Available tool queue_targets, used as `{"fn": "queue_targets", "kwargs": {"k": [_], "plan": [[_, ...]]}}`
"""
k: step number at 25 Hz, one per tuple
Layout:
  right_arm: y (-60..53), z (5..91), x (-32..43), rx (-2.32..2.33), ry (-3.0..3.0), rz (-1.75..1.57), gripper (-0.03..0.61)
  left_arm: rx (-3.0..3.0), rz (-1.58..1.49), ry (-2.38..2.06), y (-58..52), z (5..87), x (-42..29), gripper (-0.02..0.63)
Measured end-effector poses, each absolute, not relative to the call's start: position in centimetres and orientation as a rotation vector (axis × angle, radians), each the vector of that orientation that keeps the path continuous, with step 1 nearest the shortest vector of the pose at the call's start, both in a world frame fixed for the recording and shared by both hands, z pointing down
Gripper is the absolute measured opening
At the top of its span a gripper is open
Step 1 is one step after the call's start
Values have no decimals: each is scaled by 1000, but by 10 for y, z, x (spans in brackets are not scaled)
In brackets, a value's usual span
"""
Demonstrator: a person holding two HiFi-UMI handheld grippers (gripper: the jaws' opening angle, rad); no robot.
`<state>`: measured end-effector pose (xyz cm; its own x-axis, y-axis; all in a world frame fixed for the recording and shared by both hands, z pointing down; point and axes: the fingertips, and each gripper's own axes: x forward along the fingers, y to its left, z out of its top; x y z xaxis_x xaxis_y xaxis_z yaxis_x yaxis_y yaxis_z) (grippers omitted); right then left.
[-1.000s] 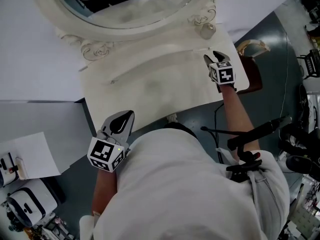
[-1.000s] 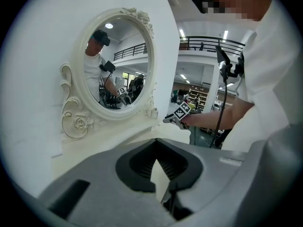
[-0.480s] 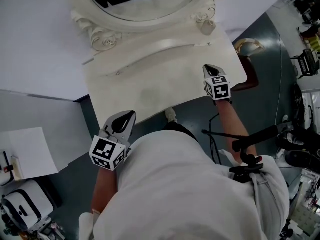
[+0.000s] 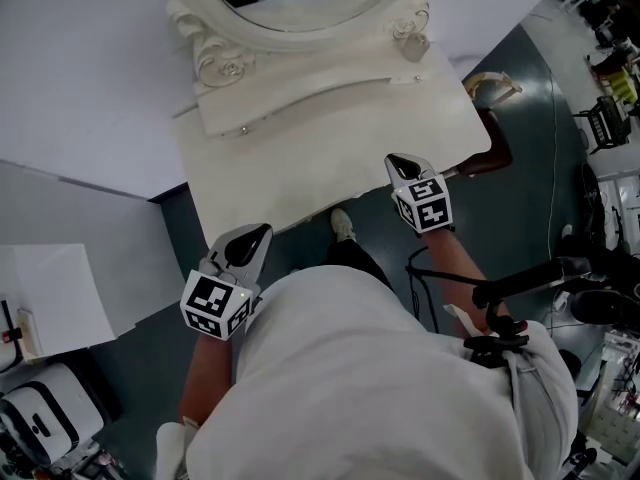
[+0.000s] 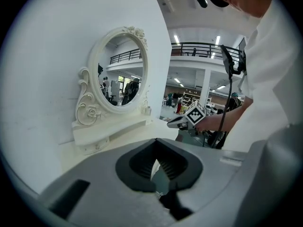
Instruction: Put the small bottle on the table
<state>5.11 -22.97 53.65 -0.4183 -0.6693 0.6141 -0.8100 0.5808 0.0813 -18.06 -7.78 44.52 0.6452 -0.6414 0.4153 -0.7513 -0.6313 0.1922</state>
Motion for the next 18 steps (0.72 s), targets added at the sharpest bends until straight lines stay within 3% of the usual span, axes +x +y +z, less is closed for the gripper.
{"fn": "queue_targets", "kwargs": {"k": [18], "plan": [[-107, 505, -48, 964, -2367, 239, 0, 2529, 406, -1096, -7, 453, -205, 3]]}}
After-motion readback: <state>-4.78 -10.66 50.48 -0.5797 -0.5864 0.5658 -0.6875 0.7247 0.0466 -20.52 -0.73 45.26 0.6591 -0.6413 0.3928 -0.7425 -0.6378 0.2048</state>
